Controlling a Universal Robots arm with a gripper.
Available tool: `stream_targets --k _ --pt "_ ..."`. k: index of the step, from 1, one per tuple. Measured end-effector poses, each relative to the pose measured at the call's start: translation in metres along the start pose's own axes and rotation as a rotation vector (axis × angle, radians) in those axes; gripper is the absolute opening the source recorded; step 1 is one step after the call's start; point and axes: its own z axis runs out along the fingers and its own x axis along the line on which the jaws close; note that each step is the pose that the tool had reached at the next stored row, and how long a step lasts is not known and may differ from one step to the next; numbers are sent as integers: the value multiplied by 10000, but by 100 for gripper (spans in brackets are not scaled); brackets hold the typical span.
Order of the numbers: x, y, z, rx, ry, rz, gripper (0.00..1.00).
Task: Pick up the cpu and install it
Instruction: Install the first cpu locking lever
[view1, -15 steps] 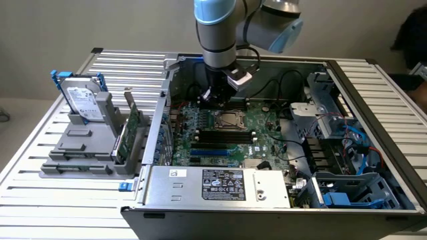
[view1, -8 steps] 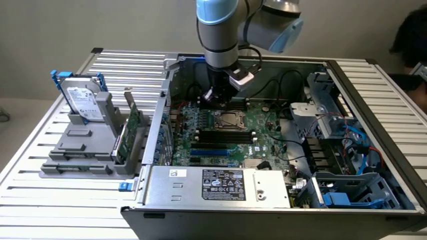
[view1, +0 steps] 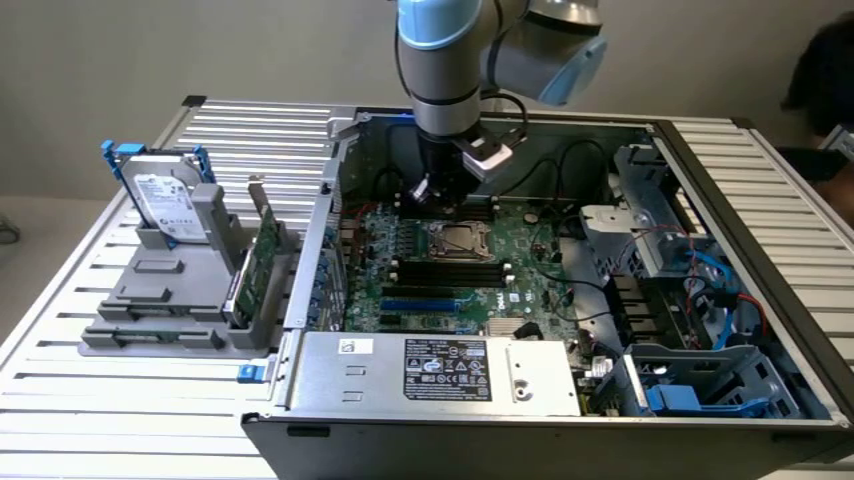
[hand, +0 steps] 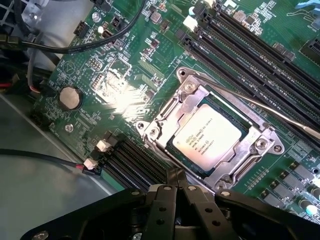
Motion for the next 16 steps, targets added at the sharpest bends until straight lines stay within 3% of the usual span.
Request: stream_targets --k 16 --pt "75 58 14 -20 -30 -104 11"
